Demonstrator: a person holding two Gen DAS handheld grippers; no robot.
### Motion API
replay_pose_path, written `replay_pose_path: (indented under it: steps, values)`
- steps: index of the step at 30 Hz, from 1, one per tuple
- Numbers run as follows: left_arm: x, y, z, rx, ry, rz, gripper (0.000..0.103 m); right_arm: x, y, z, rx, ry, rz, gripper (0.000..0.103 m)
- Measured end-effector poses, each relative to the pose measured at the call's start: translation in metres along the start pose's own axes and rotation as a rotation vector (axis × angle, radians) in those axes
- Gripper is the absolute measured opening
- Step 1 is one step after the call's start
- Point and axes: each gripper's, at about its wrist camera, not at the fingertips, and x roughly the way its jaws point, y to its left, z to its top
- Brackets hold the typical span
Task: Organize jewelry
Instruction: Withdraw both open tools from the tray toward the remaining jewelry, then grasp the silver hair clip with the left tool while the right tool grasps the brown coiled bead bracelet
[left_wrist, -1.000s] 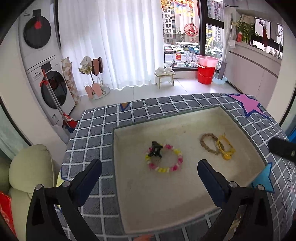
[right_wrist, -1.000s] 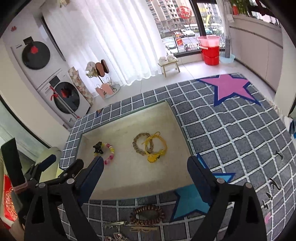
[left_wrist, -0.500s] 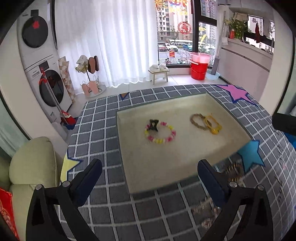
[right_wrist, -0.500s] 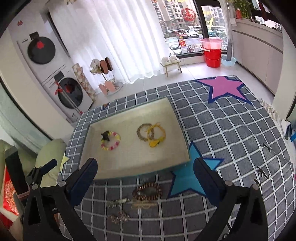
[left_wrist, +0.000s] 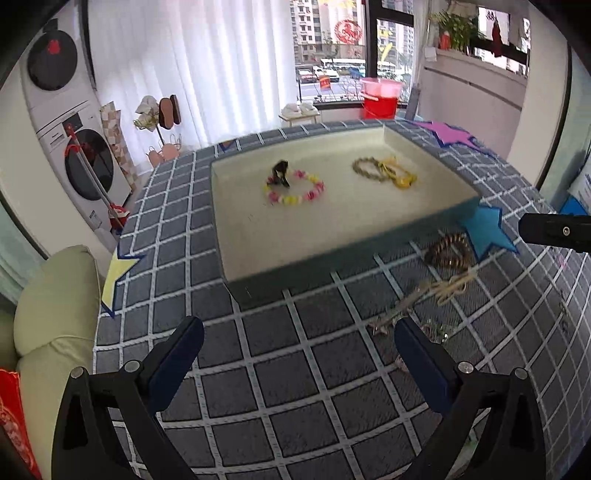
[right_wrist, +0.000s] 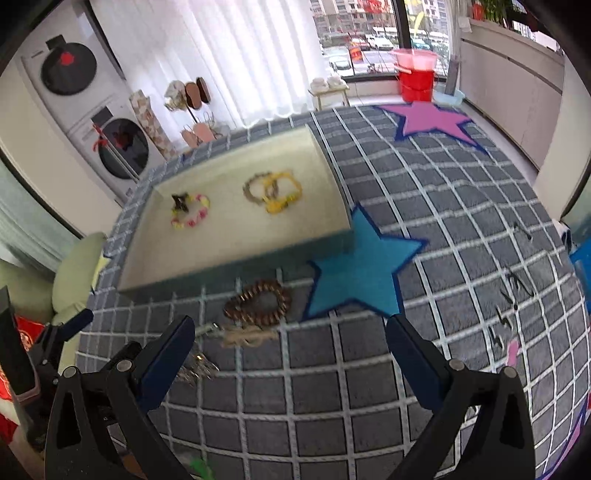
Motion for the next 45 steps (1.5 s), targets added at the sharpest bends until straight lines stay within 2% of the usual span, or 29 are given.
replay_pose_path:
  steps: [12,24,26,35,37,39,41,43,45]
  values:
    - [0.029,-0.009,-0.007,0.076,0.058,-0.013,0.103,0.025,-0.004,-0.002,-0.026,0.064,-0.057,0.103]
    - [0.043,-0.023,0.001,0.084,0.076,-0.035,0.103,0.056,0.003,0.008,-0.098,0.092,-0.1,0.103]
    - [0.044,-0.027,0.002,0.09,0.073,-0.036,0.103,0.06,0.006,0.01,-0.11,0.094,-0.102,0.099]
    - [0.047,-0.035,0.009,0.102,0.065,-0.038,0.103,0.068,0.02,0.019,-0.168,0.099,-0.069,0.067]
    - [0.047,-0.037,0.01,0.107,0.061,-0.043,0.103,0.071,0.024,0.019,-0.188,0.108,-0.072,0.052]
    - [0.046,-0.039,0.011,0.11,0.06,-0.057,0.103,0.071,0.027,0.019,-0.199,0.102,-0.075,0.048]
    - [0.044,-0.042,0.012,0.117,0.06,-0.069,0.096,0.071,0.027,0.018,-0.201,0.097,-0.071,0.037]
    - [0.043,-0.045,0.012,0.124,0.061,-0.091,0.088,0.071,0.026,0.018,-0.194,0.099,-0.061,0.017]
    - [0.04,-0.048,0.012,0.136,0.062,-0.106,0.079,0.069,0.023,0.017,-0.18,0.097,-0.059,0.015]
